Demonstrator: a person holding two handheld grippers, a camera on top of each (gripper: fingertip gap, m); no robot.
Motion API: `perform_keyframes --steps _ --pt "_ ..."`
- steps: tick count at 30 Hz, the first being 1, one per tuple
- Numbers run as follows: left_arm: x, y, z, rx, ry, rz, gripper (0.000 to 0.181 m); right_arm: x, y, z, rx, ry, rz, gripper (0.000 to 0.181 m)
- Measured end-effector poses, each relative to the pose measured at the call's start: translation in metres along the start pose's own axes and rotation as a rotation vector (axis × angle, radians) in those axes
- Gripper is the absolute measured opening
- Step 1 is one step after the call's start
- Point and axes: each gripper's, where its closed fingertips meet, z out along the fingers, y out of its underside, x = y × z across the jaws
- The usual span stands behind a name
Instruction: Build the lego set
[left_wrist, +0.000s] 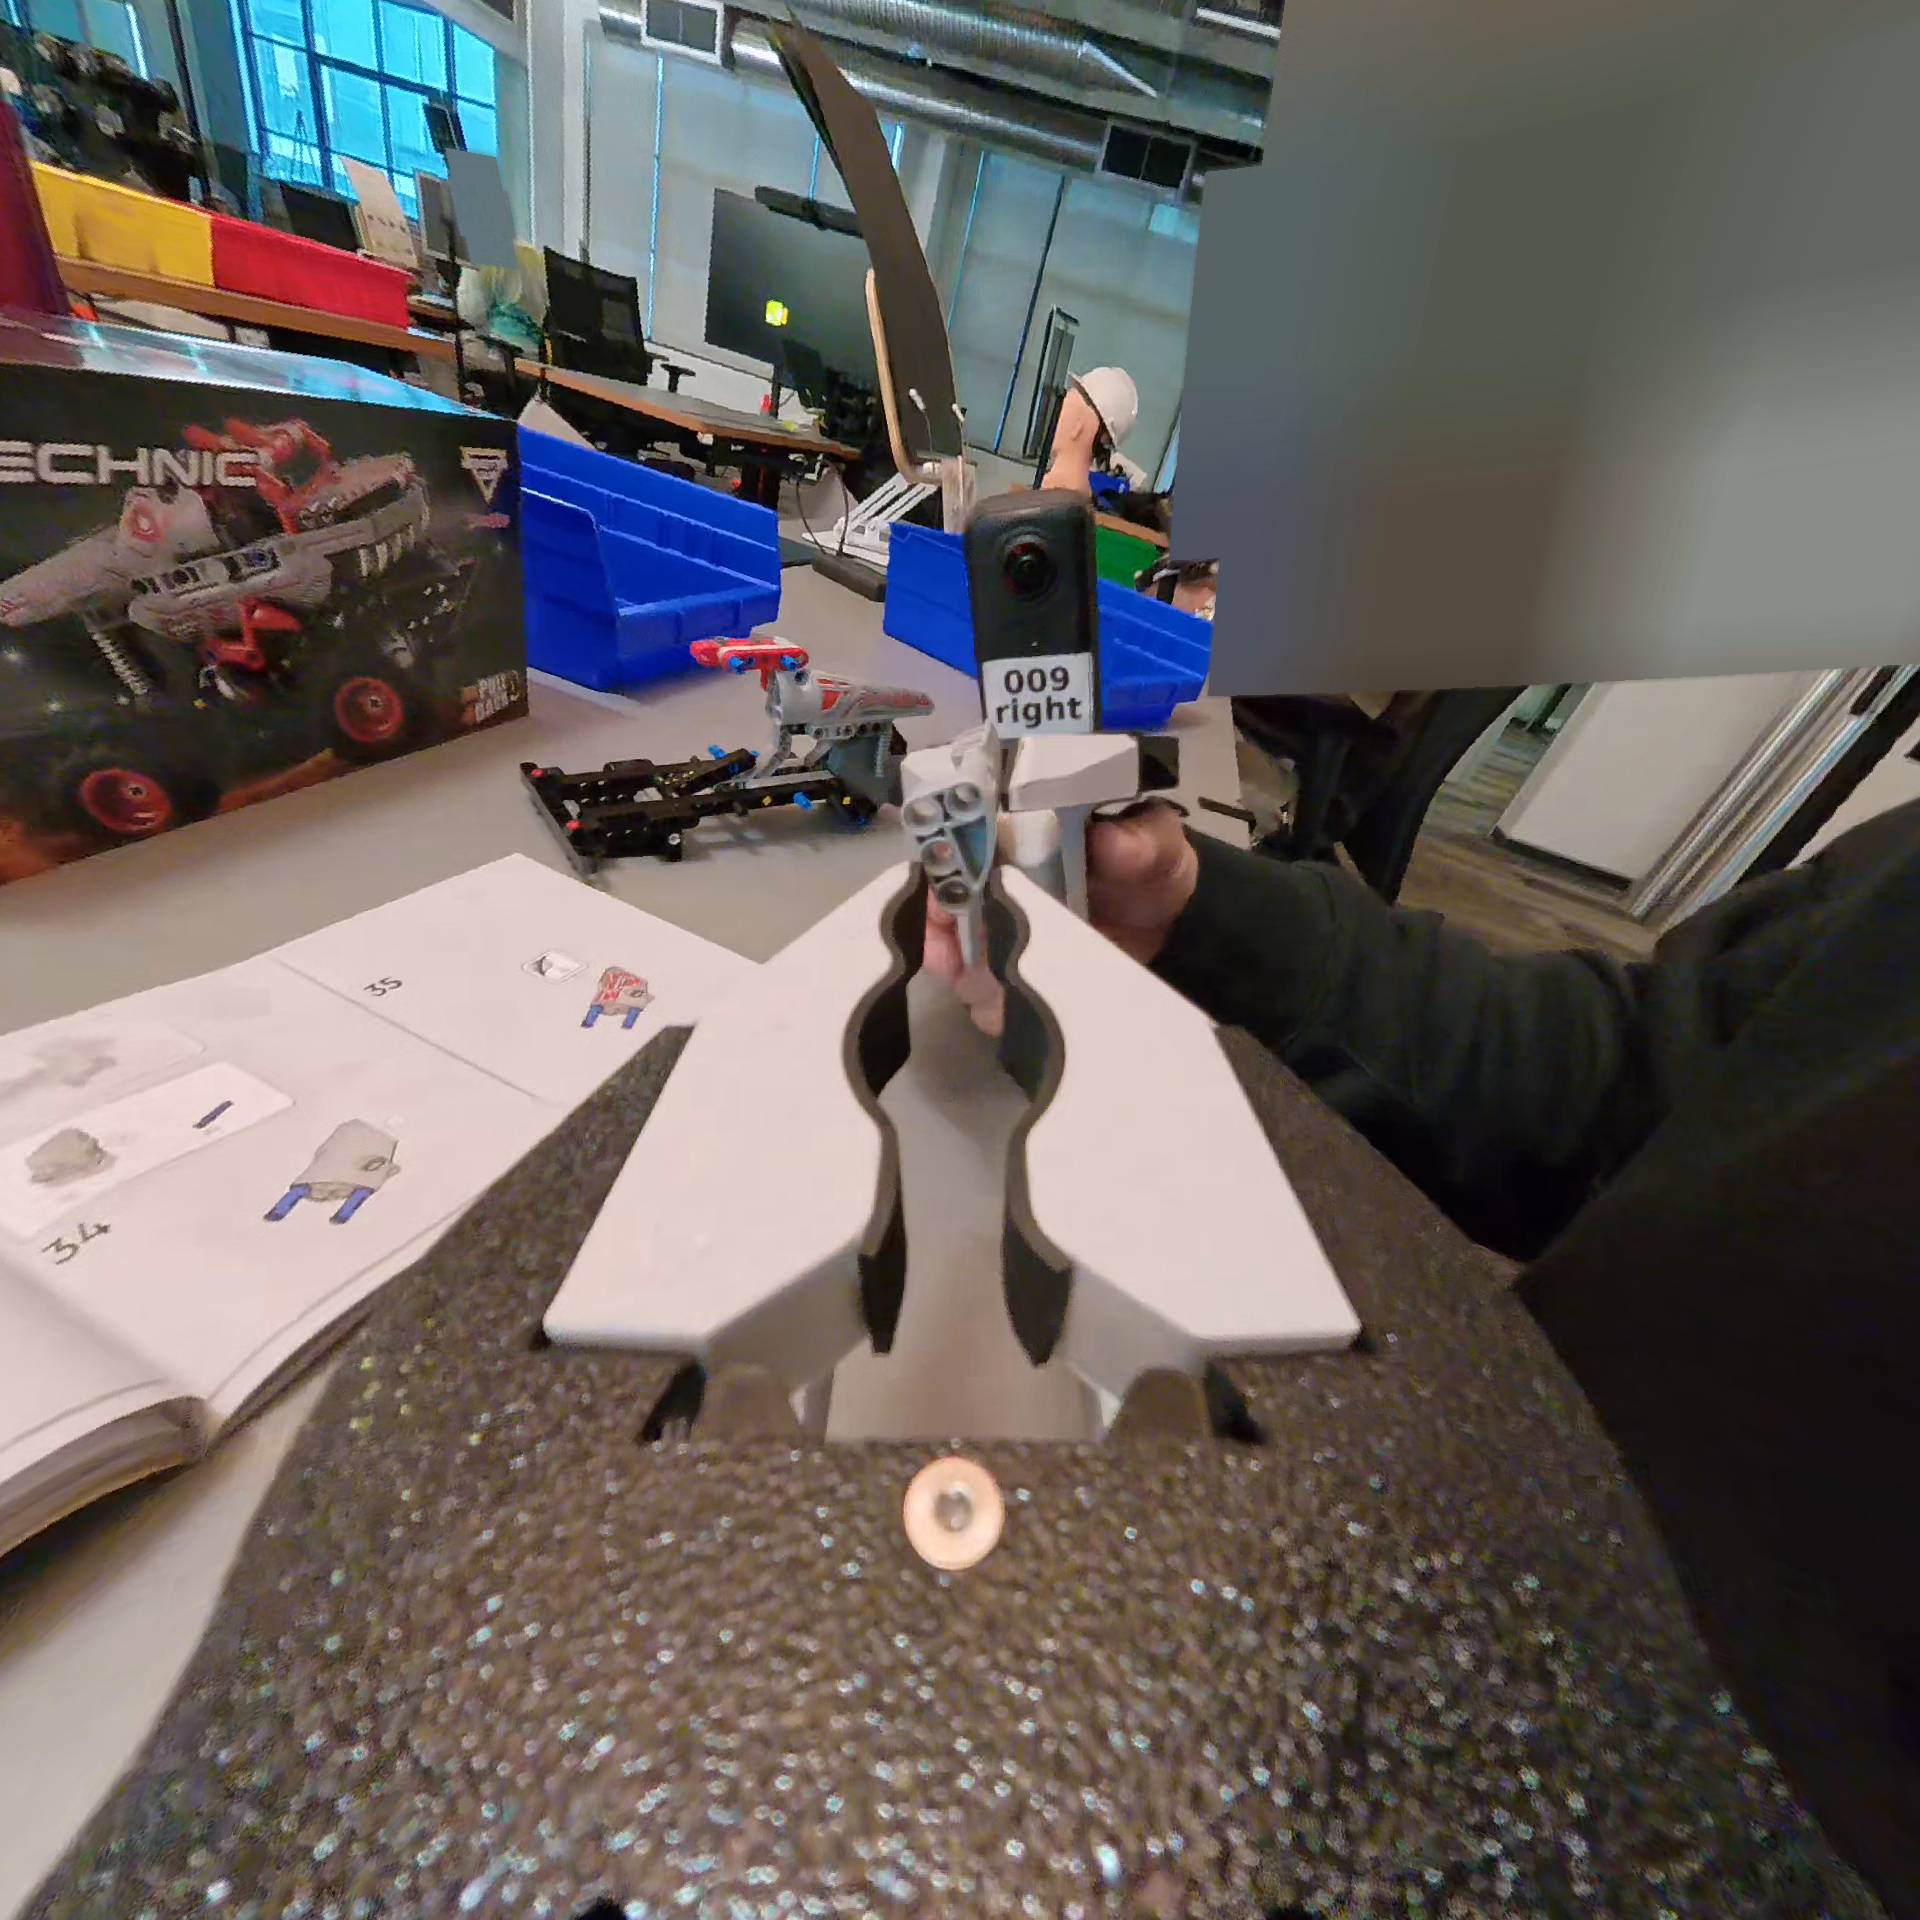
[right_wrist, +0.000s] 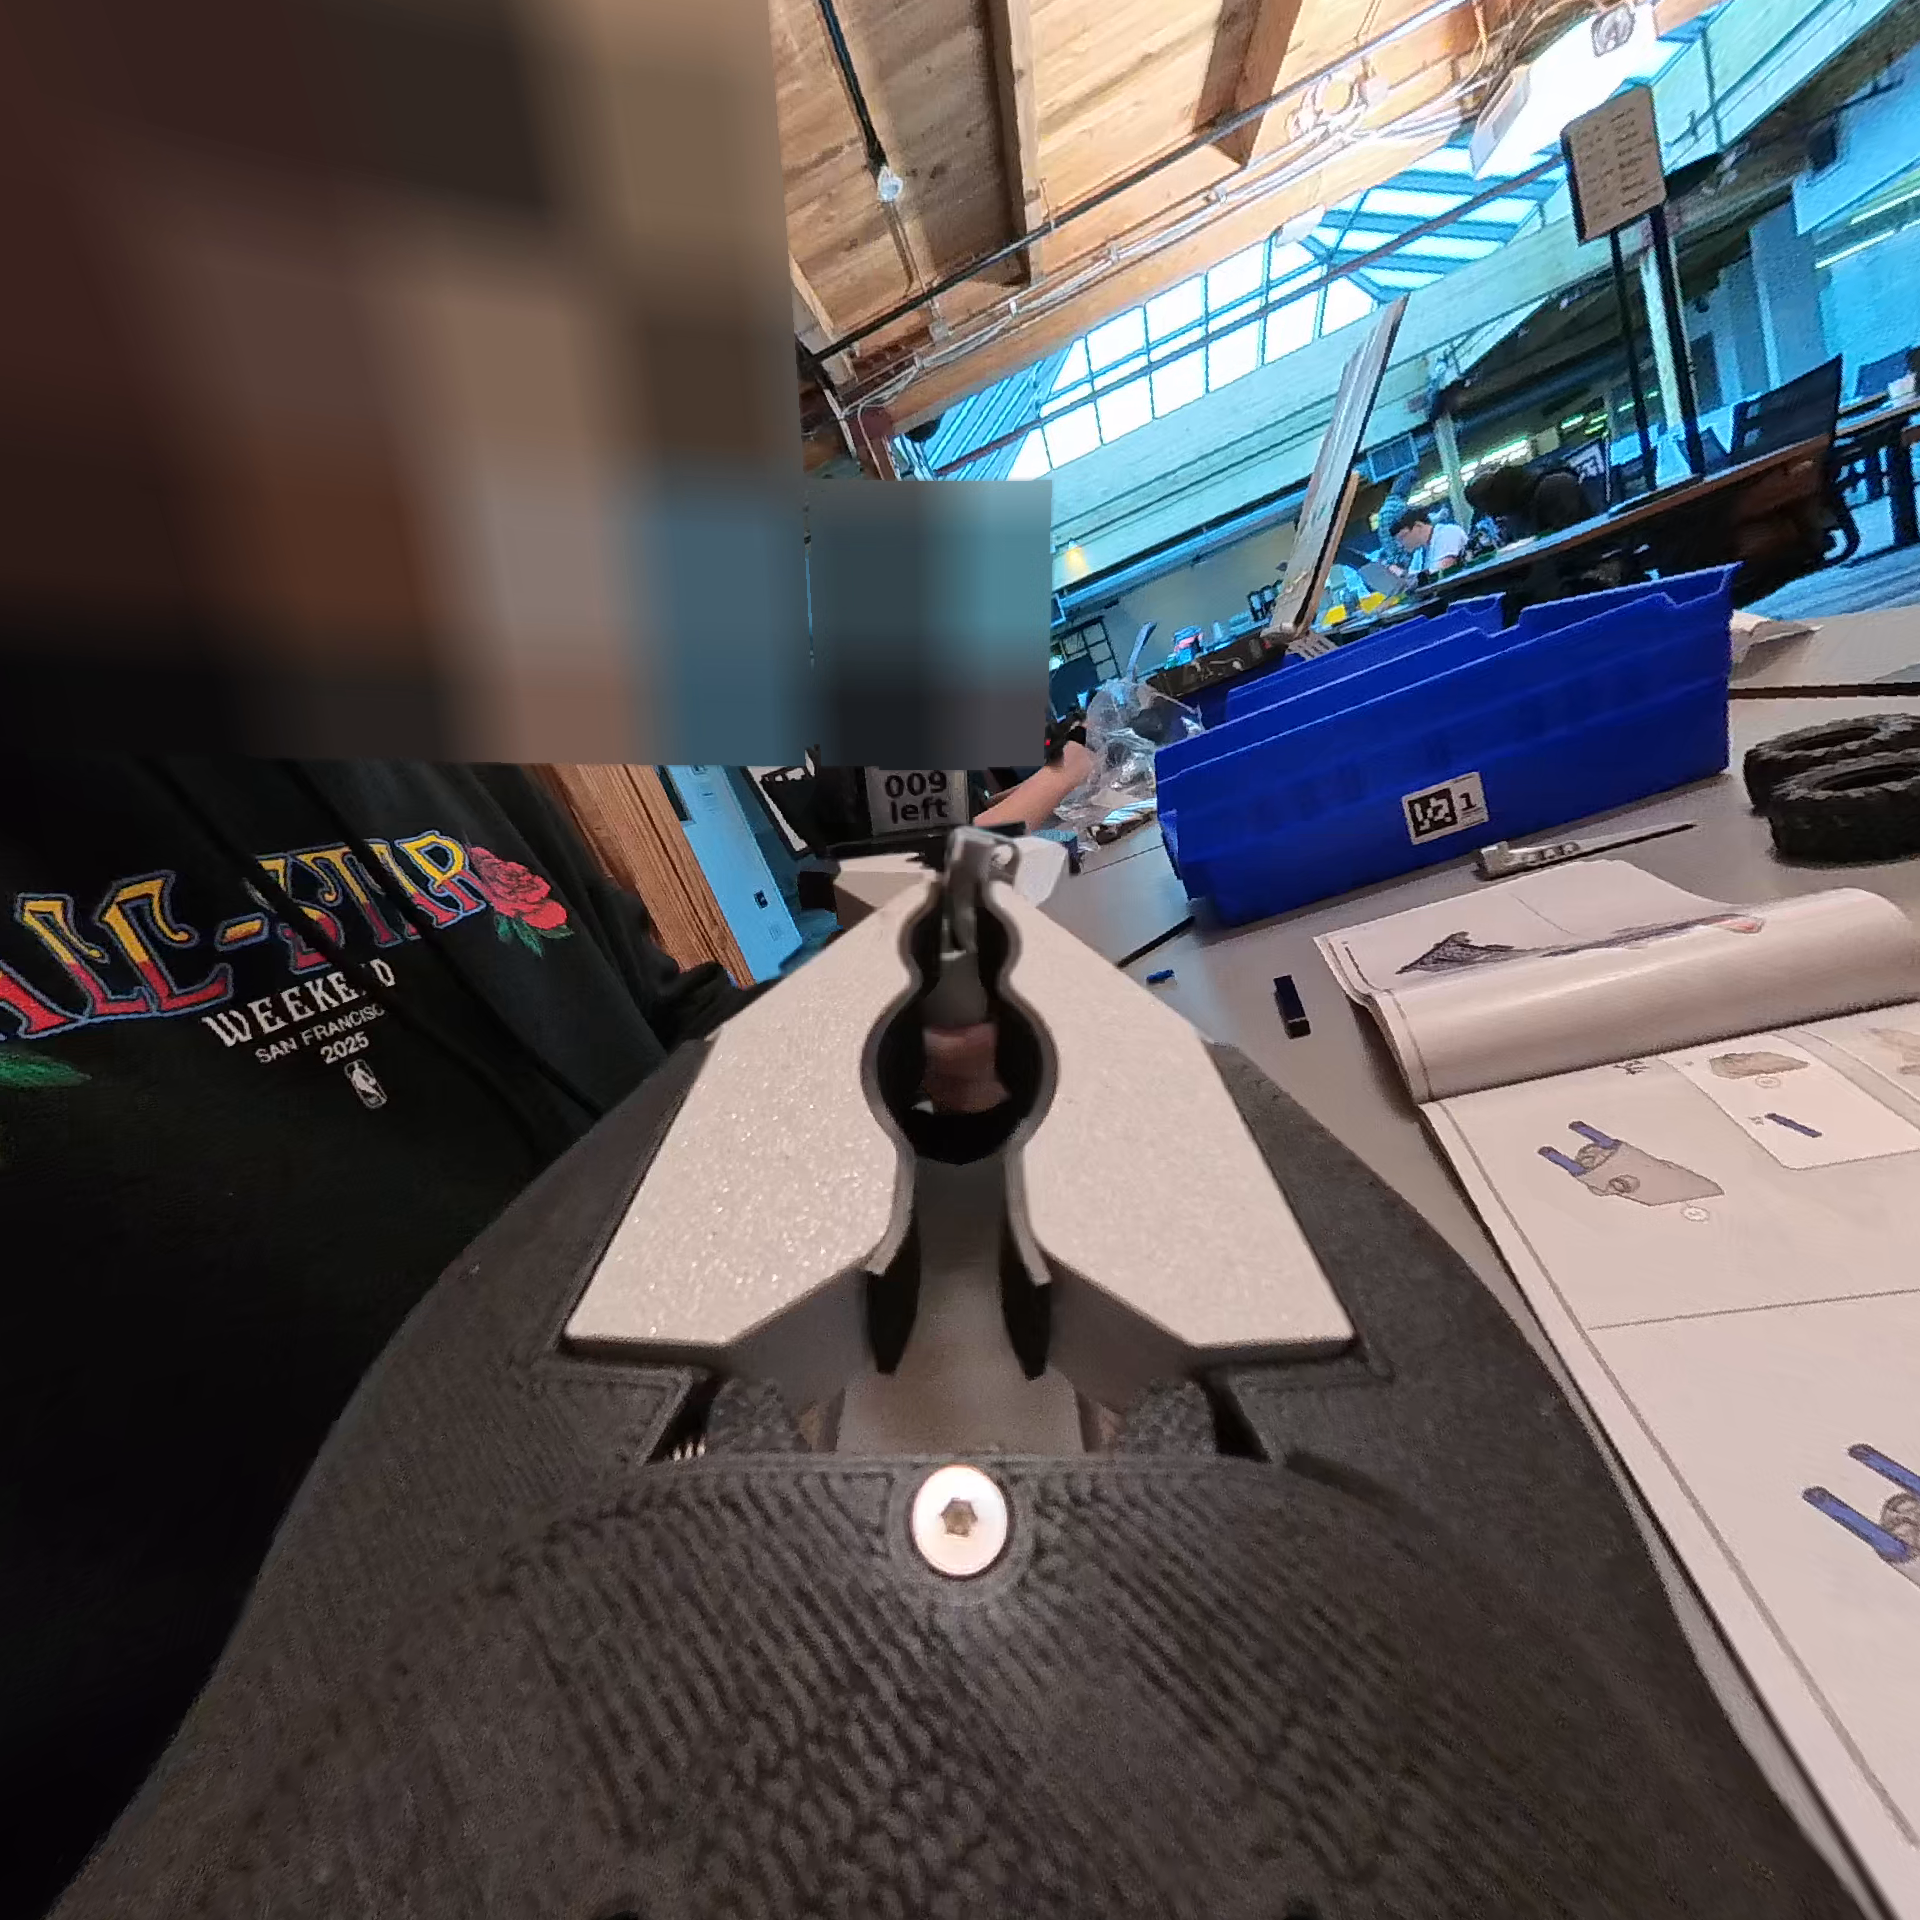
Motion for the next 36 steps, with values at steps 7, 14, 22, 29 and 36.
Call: perform_keyframes --steps 7,14,22,29,36 --pt "0.001 0.005 0.007 -0.003 -0.013 -0.018 0.008 0.001 0.001 0.001 0.008 0.055 -0.035 0.006" --pt "-0.004 0.008 0.011 -0.025 -0.054 0.015 0.008 0.004 0.002 -0.002 0.006 0.075 -0.046 0.004" --pt "-0.016 0.010 0.010 -0.038 -0.108 0.054 0.000 0.009 -0.009 -0.007 0.102 0.037 0.025 0.004" --pt "-0.021 0.001 0.011 -0.042 -0.074 0.051 0.016 0.019 -0.021 -0.009 0.193 0.030 0.095 0.004" --pt "-0.017 -0.009 0.024 -0.039 -0.008 0.043 0.011 0.018 -0.017 -0.007 0.176 0.030 0.065 0.004"
